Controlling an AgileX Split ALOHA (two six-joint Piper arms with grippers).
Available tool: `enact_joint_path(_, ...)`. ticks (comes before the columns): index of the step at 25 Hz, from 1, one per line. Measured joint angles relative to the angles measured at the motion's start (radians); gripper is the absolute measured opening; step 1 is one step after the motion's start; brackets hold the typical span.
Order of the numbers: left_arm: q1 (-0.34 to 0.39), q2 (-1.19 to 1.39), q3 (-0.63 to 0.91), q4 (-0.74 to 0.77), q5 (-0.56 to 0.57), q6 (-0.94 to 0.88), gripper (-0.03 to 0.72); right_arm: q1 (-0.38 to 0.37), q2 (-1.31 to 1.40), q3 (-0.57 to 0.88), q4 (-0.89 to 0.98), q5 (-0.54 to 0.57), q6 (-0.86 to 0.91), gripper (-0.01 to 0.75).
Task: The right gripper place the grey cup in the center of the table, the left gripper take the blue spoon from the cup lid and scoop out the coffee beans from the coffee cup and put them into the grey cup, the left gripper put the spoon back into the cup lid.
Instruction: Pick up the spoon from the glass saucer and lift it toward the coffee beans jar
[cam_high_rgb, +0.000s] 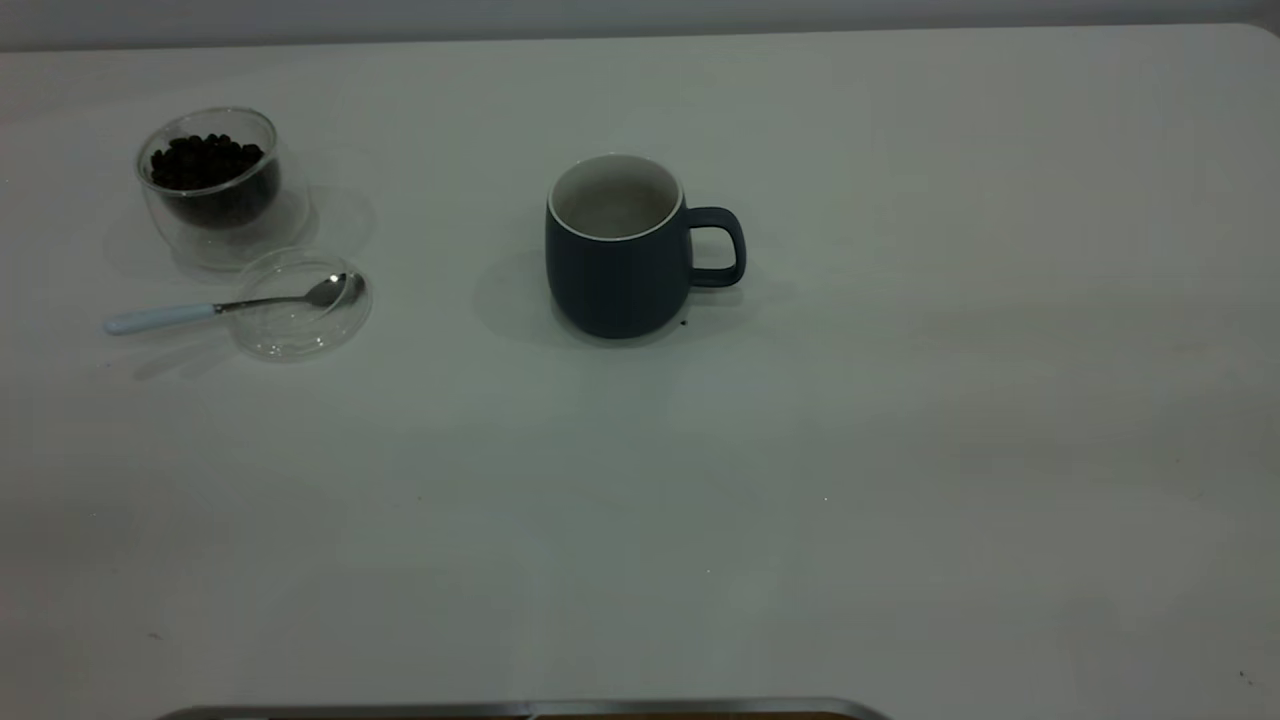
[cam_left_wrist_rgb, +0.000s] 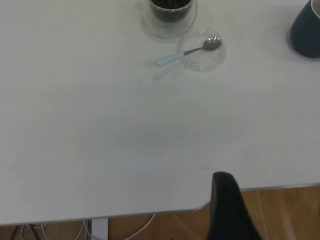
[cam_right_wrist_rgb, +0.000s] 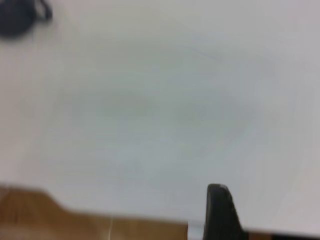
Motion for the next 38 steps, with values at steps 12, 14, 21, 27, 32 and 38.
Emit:
enact_joint_path(12, 0.000, 0.000, 0.000, 0.000, 0.000, 0.000, 0.497, -0.017, -0.172, 0.000, 0.002, 0.011, -0.004, 0.503)
enact_joint_path(14, 0.000, 0.000, 0.000, 0.000, 0.000, 0.000, 0.497, -0.017, -0.172, 0.000, 0.002, 0.011, -0.005, 0.503)
enact_joint_path(21, 0.000, 0.000, 0.000, 0.000, 0.000, 0.000, 0.497, -0.017, -0.172, 0.000, 0.002, 0.011, -0.005, 0.503)
enact_joint_path(27, 0.000, 0.000, 0.000, 0.000, 0.000, 0.000, 0.497, -0.017, -0.172, 0.000, 0.002, 0.011, -0.009, 0.503)
enact_joint_path(32, 0.000, 0.000, 0.000, 0.000, -0.026, 0.000, 0.497, -0.017, -0.172, 0.000, 0.002, 0.011, -0.009, 0.503)
enact_joint_path(38, 0.000, 0.000, 0.000, -0.025, -0.053, -0.018, 0.497, -0.017, -0.172, 0.000, 0.002, 0.011, -0.009, 0.503)
